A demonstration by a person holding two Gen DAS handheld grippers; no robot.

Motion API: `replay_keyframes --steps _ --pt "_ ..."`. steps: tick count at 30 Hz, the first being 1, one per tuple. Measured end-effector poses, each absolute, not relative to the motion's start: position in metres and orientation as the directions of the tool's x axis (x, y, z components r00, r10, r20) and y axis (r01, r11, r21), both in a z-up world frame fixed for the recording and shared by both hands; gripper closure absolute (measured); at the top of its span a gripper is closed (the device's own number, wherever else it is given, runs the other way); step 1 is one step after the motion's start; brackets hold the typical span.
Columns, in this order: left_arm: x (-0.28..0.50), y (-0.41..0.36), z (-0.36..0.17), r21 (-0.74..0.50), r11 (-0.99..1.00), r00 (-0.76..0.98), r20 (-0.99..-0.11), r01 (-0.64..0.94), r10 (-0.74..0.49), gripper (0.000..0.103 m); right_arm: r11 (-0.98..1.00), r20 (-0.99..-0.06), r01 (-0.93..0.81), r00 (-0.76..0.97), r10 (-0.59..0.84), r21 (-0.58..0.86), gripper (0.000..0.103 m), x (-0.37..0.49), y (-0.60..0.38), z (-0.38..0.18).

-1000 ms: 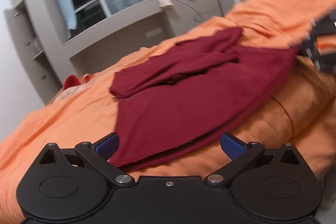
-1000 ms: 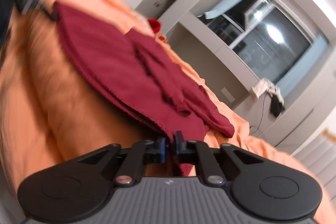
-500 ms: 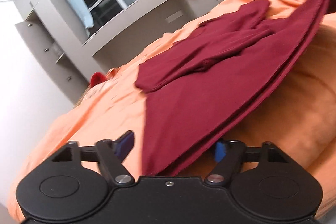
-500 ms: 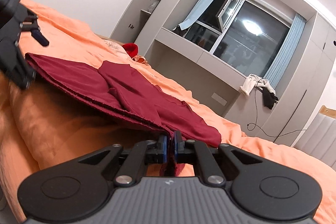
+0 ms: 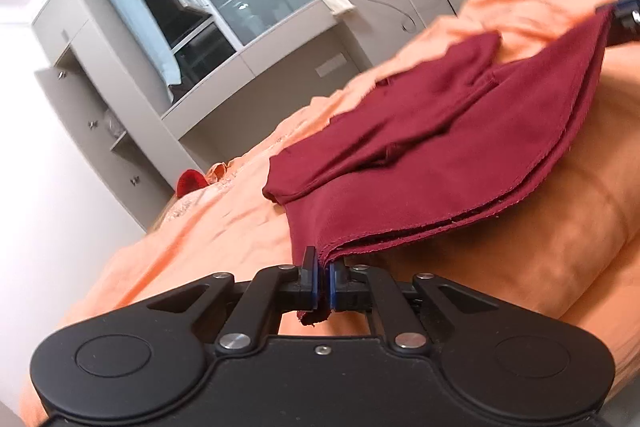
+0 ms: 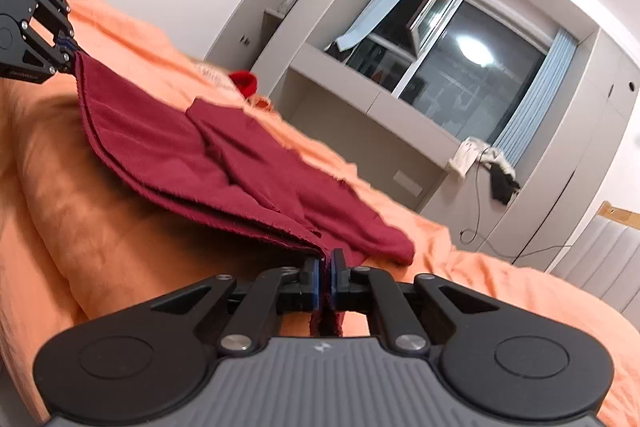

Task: Fold small clothes
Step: 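Grasp the sweater side edge with the right tool while the left tool grasps it too, lifting, then lift the side edge with both tools and fold it over the sweater body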

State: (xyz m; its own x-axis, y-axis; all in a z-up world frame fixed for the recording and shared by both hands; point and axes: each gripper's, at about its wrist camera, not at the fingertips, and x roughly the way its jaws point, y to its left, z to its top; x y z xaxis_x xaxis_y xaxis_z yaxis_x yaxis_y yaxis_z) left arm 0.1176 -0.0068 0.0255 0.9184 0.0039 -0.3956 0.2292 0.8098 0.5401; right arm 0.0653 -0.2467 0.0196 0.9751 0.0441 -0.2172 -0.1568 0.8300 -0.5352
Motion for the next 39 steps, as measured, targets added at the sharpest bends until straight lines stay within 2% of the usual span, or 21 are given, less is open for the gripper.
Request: replay_keyframes --steps 7,14,20,23,31,39 --pt "0.070 0.003 0.066 0.468 0.855 0.938 -0.341 0.223 -0.059 0.099 0.862 -0.131 -0.080 0.991 0.016 -0.501 0.098 0.022 -0.266 0.052" --pt "-0.014 0.021 0.117 0.361 0.897 0.948 -0.277 0.254 -0.157 0.099 0.812 -0.075 -0.088 0.996 0.055 -0.576 0.098 -0.072 -0.266 0.081" --pt "-0.081 0.018 0.141 0.402 0.877 0.961 -0.189 0.264 -0.203 0.099 0.832 -0.005 -0.072 0.997 0.083 -0.549 0.098 -0.141 -0.264 0.110" --pt "-0.095 0.016 0.149 0.382 0.876 0.953 -0.185 0.293 -0.238 0.099 0.838 0.008 -0.064 0.997 0.082 -0.542 0.098 -0.150 -0.265 0.119" --pt "-0.054 0.015 0.144 0.348 0.900 0.957 -0.213 0.261 -0.196 0.098 0.853 0.004 -0.058 0.998 0.070 -0.519 0.098 -0.108 -0.271 0.113" --pt "0.062 0.004 0.136 0.338 0.927 0.972 -0.215 0.161 -0.090 0.098 0.870 0.002 -0.047 0.998 0.056 -0.491 0.098 -0.001 -0.273 0.116"
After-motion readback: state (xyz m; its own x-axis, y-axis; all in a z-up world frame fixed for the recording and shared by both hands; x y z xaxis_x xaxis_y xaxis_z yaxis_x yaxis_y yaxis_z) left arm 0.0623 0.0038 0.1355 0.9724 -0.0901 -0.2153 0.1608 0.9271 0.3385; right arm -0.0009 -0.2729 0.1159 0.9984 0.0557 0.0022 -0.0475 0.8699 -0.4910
